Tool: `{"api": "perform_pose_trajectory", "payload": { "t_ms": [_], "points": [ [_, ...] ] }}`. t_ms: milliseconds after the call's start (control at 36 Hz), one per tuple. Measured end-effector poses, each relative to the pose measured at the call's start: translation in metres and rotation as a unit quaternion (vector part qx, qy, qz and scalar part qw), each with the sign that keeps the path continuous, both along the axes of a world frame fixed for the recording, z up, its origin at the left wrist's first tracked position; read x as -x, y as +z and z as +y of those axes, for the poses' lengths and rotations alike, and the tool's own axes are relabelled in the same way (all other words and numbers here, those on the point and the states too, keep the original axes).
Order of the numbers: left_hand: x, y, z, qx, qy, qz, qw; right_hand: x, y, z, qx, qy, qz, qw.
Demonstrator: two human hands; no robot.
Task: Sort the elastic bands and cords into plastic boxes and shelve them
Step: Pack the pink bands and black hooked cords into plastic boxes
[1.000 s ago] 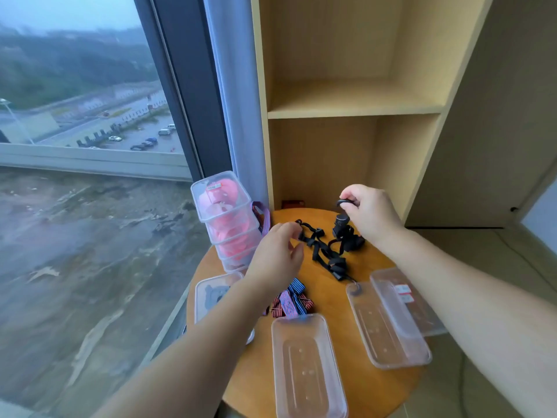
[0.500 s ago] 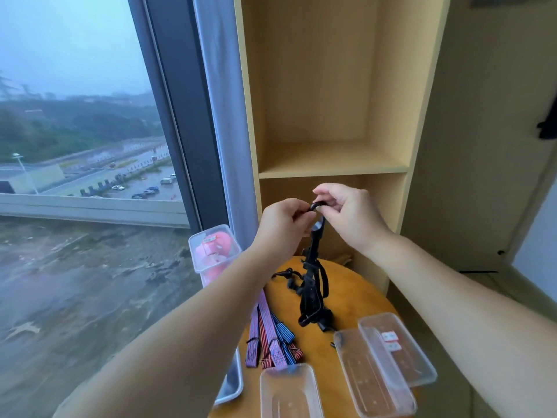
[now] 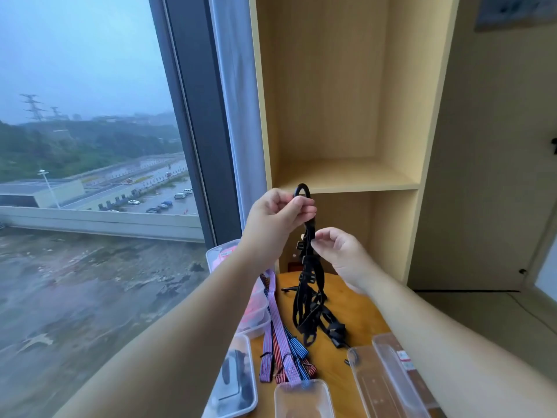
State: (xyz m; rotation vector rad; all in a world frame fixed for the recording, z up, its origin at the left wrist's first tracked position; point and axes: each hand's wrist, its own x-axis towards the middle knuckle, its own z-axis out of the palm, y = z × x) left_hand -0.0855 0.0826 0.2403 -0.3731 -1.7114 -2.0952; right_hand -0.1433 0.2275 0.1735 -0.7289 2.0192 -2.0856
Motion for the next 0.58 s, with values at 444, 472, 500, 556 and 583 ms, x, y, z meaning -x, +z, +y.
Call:
{"api": "perform_pose_trajectory", "payload": {
  "t_ms": [444, 472, 500, 556, 583],
  "points": [
    [-0.040, 0.012, -0.038, 0.337, 0.115, -0.102, 0.929, 0.006, 0.037, 0.019, -0.127, -0.051, 0.174, 0.975],
    [-0.042, 0.015, -0.038, 0.354, 0.130, -0.111, 0.919, 0.006, 0.041, 0.019, -0.150, -0.047, 0.192, 0.969],
    [-0.043, 0.019, -0.039, 0.362, 0.140, -0.117, 0.914, 0.004, 0.046, 0.019, -0.171, -0.040, 0.205, 0.963],
    [-0.046, 0.026, -0.041, 0.358, 0.144, -0.131, 0.913, 0.000, 0.056, 0.019, -0.208, -0.025, 0.223, 0.952],
    [-0.047, 0.030, -0.042, 0.347, 0.139, -0.145, 0.916, -0.002, 0.061, 0.018, -0.223, -0.020, 0.231, 0.947]
  ]
}}
